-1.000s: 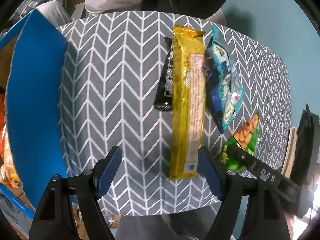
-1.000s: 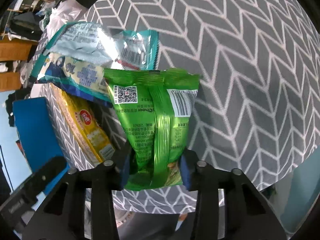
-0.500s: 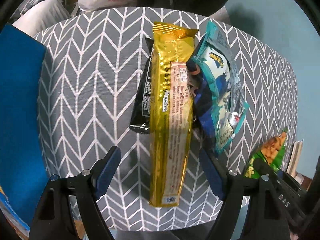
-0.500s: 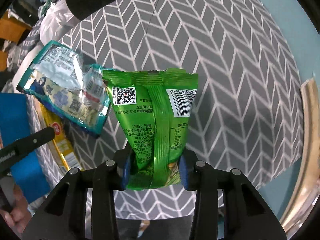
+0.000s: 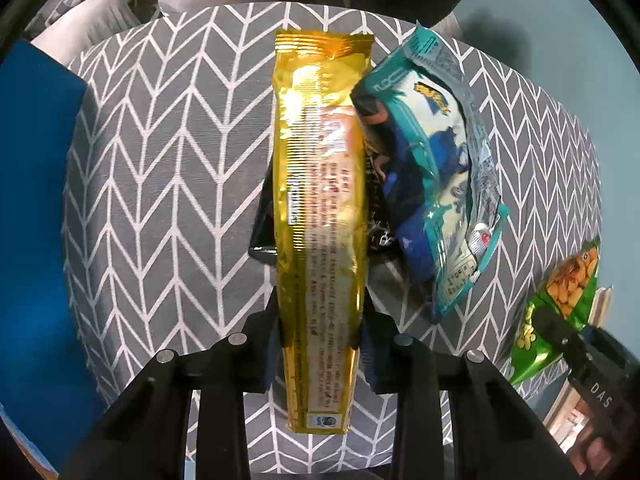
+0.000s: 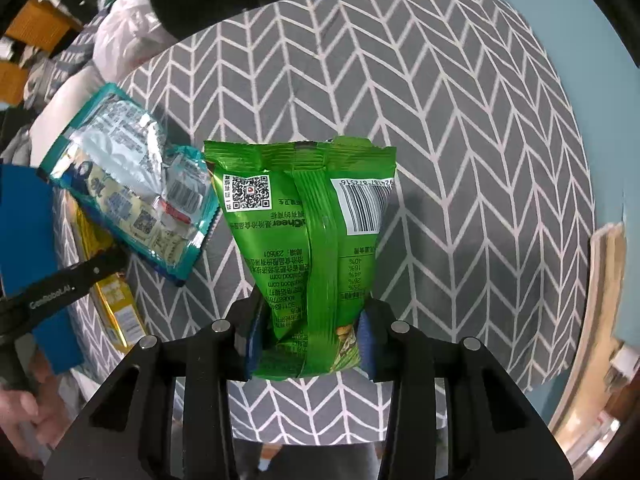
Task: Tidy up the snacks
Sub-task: 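Grasp the green nut bag with right tool while left tool grasps gold bar, then lift both snacks and carry them over the cardboard box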
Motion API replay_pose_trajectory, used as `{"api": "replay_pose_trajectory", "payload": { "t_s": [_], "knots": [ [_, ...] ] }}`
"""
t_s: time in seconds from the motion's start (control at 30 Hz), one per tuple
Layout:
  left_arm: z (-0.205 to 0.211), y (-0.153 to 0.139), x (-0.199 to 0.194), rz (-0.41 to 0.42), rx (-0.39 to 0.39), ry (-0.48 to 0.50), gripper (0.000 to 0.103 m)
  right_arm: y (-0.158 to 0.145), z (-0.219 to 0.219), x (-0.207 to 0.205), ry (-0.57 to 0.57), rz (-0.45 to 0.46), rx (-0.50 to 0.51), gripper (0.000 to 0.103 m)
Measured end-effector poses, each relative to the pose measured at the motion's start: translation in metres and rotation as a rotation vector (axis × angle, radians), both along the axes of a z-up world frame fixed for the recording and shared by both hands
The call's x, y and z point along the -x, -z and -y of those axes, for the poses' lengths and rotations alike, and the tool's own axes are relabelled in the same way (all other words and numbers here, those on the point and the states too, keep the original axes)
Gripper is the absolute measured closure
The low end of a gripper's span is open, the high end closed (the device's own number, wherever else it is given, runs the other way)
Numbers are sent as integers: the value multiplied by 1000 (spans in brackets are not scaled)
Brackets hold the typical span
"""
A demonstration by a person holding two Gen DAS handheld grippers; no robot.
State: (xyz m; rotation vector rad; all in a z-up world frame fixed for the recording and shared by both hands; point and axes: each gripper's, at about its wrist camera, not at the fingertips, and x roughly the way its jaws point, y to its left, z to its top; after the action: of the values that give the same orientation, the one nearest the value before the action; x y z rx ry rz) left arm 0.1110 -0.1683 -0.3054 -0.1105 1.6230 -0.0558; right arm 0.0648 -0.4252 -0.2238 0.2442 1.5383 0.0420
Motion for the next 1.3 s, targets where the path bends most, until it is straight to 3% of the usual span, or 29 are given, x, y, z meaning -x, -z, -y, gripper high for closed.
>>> {"api": "replay_pose_trajectory", "payload": {
  "t_s": [0.47, 0.87, 1.3],
  "knots": [
    [-12, -36, 40, 61, -49, 21, 71, -26, -42, 1, -124, 42, -2, 68],
    [-43, -75, 76, 101, -20, 13, 74, -41, -77, 20, -163, 66, -25, 68],
    [-92, -139, 83, 209, -15, 19, 74, -69, -134, 21, -225, 105, -67, 68]
  ]
}}
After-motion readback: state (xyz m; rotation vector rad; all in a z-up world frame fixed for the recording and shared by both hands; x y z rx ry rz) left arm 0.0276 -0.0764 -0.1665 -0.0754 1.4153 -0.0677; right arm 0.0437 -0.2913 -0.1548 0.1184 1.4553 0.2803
